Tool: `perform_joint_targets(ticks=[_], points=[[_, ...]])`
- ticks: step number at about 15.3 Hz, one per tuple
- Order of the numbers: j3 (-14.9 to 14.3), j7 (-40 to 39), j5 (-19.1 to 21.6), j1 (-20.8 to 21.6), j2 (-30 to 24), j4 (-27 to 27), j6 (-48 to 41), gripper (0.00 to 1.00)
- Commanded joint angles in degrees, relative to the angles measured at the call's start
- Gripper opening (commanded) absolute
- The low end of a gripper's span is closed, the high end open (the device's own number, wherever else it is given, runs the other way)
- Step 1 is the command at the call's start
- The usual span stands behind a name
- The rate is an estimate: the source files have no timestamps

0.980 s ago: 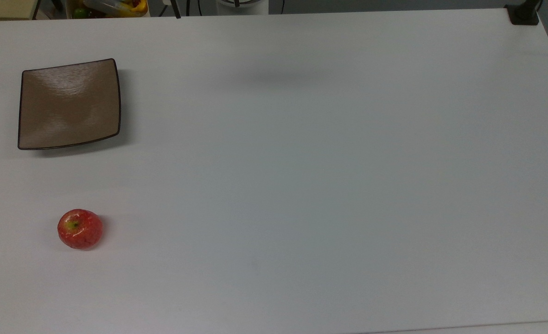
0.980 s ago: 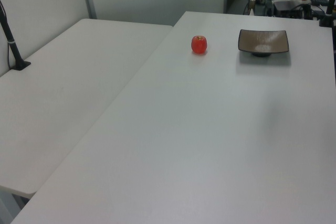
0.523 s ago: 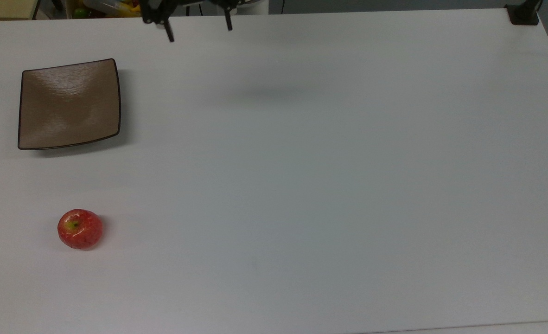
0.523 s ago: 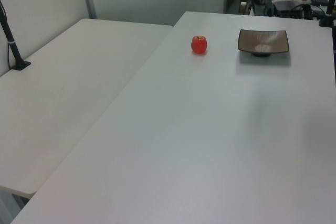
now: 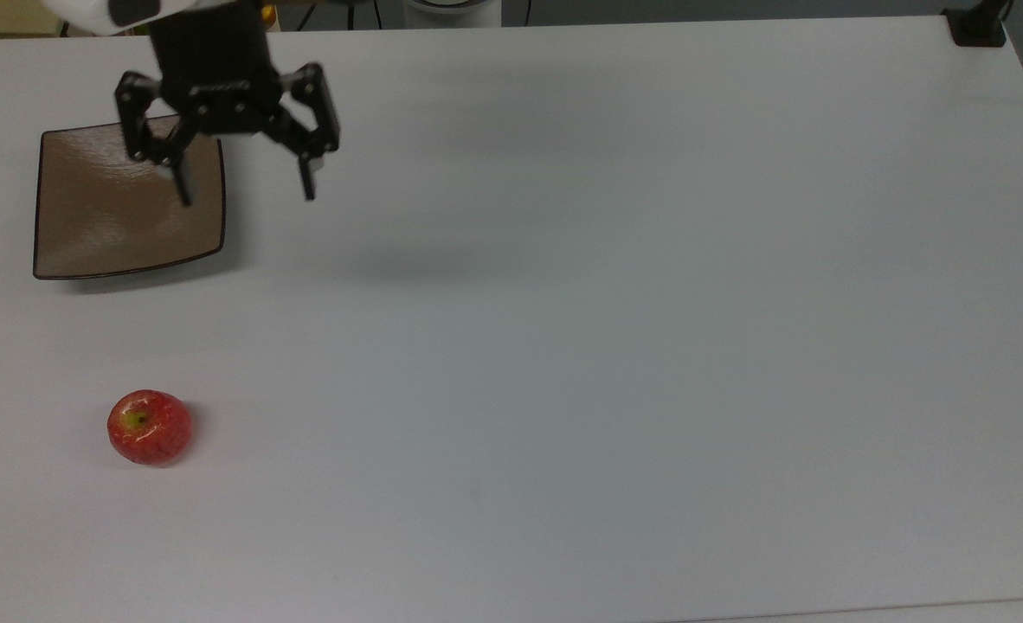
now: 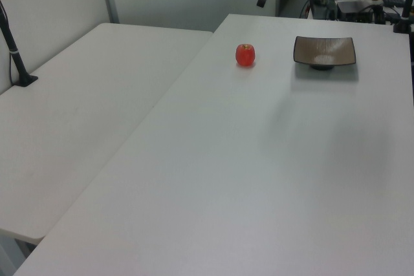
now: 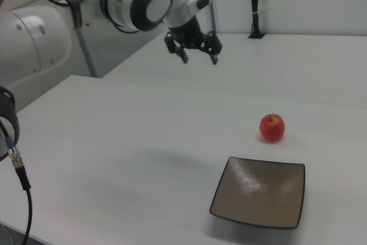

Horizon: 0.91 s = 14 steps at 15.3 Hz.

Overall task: Apples placed on a ceramic plate
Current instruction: 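Move the open gripper down over the red apple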

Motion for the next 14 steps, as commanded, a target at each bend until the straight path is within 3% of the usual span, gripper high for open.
perform_joint_targets(ticks=[1, 6, 14], points=[[-0.70, -0.77, -0.76, -1.31, 4.86, 1.88, 9.47, 1.00], [-0.70, -1.12, -0.85, -3.51, 11.37, 1.79, 22.83, 1.00], [-0.97, -0.85, -7.87, -5.71, 22.26, 1.88, 34.89, 1.00]])
